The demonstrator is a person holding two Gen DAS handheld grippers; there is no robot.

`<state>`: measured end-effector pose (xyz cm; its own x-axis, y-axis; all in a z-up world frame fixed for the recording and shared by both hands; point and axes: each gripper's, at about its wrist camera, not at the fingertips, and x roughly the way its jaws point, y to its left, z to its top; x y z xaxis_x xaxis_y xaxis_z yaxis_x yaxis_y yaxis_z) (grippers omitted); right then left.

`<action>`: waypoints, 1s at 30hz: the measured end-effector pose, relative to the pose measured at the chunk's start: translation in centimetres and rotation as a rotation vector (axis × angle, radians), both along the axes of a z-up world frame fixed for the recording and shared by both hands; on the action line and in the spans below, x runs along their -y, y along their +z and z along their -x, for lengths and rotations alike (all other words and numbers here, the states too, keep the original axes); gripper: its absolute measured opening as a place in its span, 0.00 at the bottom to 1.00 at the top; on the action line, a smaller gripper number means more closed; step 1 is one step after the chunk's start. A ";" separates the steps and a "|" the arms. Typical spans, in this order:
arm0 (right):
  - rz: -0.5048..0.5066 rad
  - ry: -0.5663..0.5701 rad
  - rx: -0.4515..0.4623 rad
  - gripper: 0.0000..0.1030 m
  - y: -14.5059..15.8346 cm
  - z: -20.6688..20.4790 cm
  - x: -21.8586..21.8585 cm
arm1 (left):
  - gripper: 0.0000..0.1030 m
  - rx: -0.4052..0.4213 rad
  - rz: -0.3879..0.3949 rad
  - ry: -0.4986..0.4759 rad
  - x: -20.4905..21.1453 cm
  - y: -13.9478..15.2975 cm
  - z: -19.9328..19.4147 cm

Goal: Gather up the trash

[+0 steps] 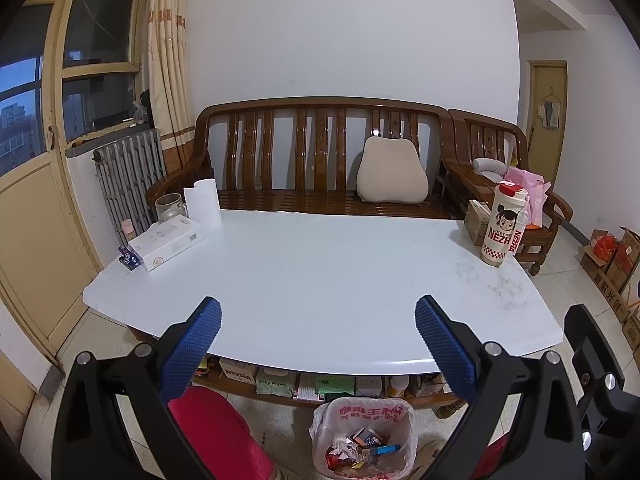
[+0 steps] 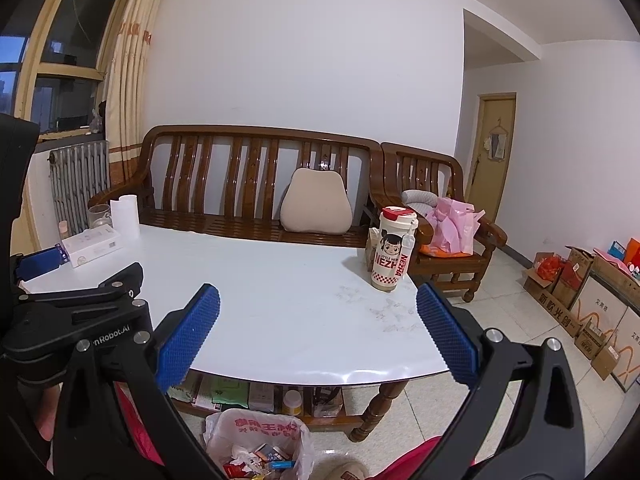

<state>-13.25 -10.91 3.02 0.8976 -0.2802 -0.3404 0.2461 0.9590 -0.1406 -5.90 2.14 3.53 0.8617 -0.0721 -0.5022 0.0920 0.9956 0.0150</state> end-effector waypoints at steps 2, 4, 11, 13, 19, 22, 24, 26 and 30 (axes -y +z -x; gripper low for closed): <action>-0.002 0.000 -0.001 0.94 -0.1 0.0 0.0 | 0.92 -0.001 -0.002 0.002 -0.1 -0.3 0.1; -0.003 0.002 -0.003 0.94 -0.1 0.0 0.0 | 0.92 0.000 -0.004 0.004 -0.1 -0.4 0.3; -0.003 0.000 -0.004 0.94 -0.1 0.0 0.0 | 0.92 -0.002 -0.005 0.004 -0.1 -0.4 0.3; -0.005 0.001 -0.005 0.94 -0.1 0.0 0.0 | 0.92 -0.002 -0.005 0.004 -0.1 -0.4 0.3; -0.005 0.000 -0.004 0.94 0.0 0.0 -0.1 | 0.92 -0.003 -0.003 0.005 0.0 -0.3 0.3; -0.007 0.002 -0.003 0.94 -0.1 -0.1 -0.2 | 0.92 0.001 -0.008 0.005 -0.1 -0.3 0.3; -0.008 0.005 -0.003 0.94 0.0 -0.1 -0.3 | 0.92 0.005 -0.012 0.006 -0.1 -0.2 0.3; -0.008 0.007 -0.003 0.94 0.0 -0.2 -0.4 | 0.92 0.007 -0.014 0.007 -0.2 -0.2 0.3; -0.006 0.006 -0.002 0.94 0.1 -0.2 -0.5 | 0.92 0.007 -0.010 0.006 -0.3 -0.1 0.3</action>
<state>-13.02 -10.46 3.09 0.8986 -0.2727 -0.3436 0.2399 0.9613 -0.1356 -6.23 2.45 3.44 0.8656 -0.0615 -0.4969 0.0856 0.9960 0.0259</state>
